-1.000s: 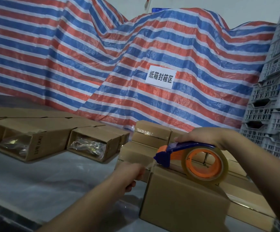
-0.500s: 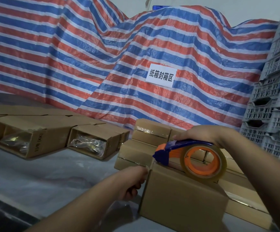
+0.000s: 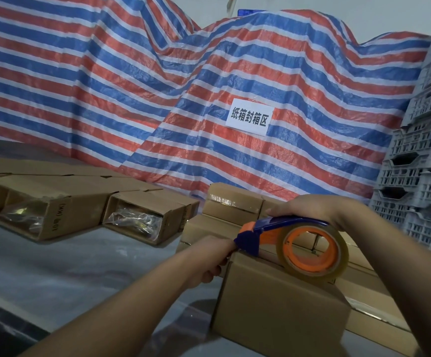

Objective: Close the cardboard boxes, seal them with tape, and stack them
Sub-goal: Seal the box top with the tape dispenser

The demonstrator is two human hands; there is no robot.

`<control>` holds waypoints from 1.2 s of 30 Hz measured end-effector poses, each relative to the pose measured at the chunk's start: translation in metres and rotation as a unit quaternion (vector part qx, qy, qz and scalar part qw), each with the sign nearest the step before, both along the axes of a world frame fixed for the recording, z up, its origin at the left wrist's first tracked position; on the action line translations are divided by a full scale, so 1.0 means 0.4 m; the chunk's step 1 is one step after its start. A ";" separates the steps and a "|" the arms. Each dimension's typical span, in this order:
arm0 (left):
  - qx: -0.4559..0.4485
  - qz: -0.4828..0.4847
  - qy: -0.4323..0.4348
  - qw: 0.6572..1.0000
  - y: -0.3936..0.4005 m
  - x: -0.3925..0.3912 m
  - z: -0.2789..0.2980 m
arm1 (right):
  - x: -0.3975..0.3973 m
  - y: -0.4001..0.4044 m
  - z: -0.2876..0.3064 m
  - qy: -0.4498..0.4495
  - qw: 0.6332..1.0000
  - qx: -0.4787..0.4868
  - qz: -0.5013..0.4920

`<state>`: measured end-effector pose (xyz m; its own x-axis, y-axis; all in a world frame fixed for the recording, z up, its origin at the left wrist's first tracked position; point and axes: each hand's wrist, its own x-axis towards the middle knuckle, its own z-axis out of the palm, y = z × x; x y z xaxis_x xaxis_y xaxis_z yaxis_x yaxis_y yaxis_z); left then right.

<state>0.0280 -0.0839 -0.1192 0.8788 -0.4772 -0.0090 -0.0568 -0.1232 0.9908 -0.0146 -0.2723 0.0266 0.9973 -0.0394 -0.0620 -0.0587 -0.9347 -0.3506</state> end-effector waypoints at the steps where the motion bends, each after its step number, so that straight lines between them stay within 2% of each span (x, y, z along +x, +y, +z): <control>1: -0.009 -0.010 0.004 1.000 0.004 0.002 -0.004 | -0.003 0.002 0.001 0.010 1.000 -0.008 0.003; 5: -0.005 -0.025 -0.008 1.000 0.014 -0.001 -0.013 | -0.002 0.008 0.001 0.017 1.000 -0.012 0.011; 14: 0.074 0.006 -0.066 0.995 0.013 0.009 0.005 | -0.011 0.005 0.027 0.070 0.997 0.009 0.011; 22: 0.075 0.005 -0.063 0.995 0.010 0.003 0.011 | -0.084 -0.119 0.062 0.127 0.987 0.087 -0.050; 24: 0.066 0.008 -0.056 0.996 0.007 -0.003 0.012 | -0.103 -0.147 0.055 0.113 0.989 0.065 -0.071; 29: 0.094 0.026 -0.062 0.993 0.002 -0.022 0.027 | -0.099 -0.118 0.032 0.060 0.992 -0.088 -0.067; 31: 0.164 0.072 -0.150 0.972 -0.005 -0.031 0.045 | -0.096 -0.103 0.033 0.058 0.990 -0.109 -0.074; 33: 0.249 0.162 -0.314 0.902 -0.015 -0.042 0.057 | -0.095 -0.100 0.029 0.069 0.991 -0.084 -0.079; 34: 0.254 0.181 -0.384 0.869 -0.018 -0.057 0.061 | -0.094 -0.102 0.027 0.074 0.992 -0.067 -0.080; 36: 0.233 0.119 -0.469 0.844 -0.026 -0.093 0.059 | -0.095 -0.105 0.022 0.078 0.993 -0.058 -0.072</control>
<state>-0.0093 -0.0942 -0.0955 0.6745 -0.4233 0.6049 -0.7072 -0.6059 0.3645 -0.0524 -0.3144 0.0354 0.9592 -0.1974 -0.2023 -0.2405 -0.9460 -0.2172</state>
